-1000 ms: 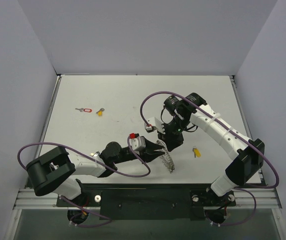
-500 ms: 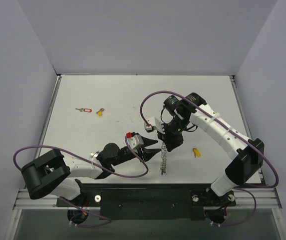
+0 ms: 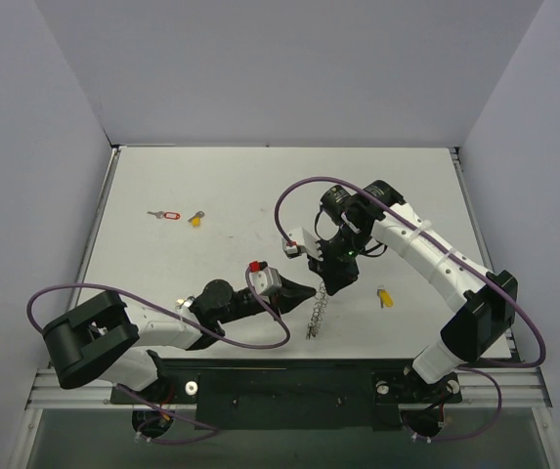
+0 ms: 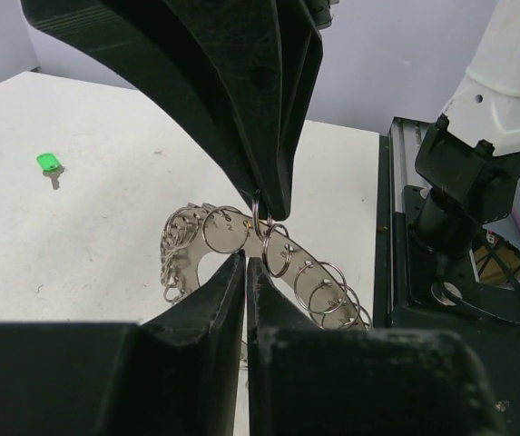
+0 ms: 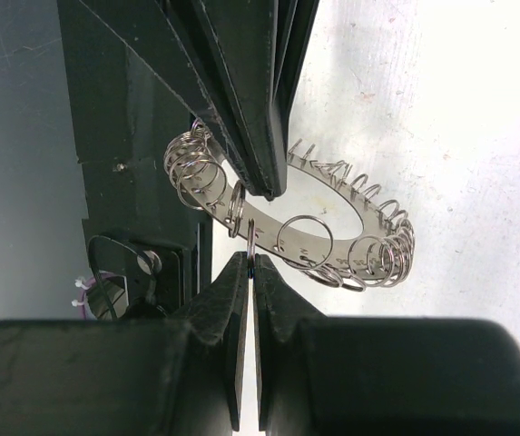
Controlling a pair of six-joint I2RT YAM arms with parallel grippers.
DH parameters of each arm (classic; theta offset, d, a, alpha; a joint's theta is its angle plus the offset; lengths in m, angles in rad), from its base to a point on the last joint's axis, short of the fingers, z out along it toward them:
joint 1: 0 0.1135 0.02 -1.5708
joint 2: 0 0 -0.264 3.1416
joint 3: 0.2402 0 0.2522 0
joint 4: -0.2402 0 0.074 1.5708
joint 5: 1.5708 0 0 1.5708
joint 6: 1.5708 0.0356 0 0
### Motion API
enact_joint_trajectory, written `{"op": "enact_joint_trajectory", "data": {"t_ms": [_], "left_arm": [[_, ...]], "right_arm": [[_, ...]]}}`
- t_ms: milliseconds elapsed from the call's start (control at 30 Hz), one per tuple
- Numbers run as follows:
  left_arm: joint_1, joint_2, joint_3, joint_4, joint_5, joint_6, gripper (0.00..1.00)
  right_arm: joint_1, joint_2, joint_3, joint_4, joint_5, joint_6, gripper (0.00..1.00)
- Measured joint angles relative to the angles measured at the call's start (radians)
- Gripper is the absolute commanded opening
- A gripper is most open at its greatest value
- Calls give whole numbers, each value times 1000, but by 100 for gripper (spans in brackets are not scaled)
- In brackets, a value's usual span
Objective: Put the keys on the keyring
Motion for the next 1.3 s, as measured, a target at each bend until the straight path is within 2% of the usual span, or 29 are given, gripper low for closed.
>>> {"op": "enact_joint_trajectory", "data": {"t_ms": [467, 767, 1167, 1300], "left_arm": [[0, 31, 0, 47, 45, -29, 32], [0, 47, 29, 50, 48, -38, 34], [0, 61, 60, 53, 67, -47, 24], [0, 68, 68, 45, 68, -47, 13]], "right_arm": [[0, 0, 0, 0, 0, -2, 0], [0, 2, 0, 0, -9, -3, 0], [0, 18, 0, -5, -18, -3, 0], [0, 18, 0, -9, -19, -3, 0]]}}
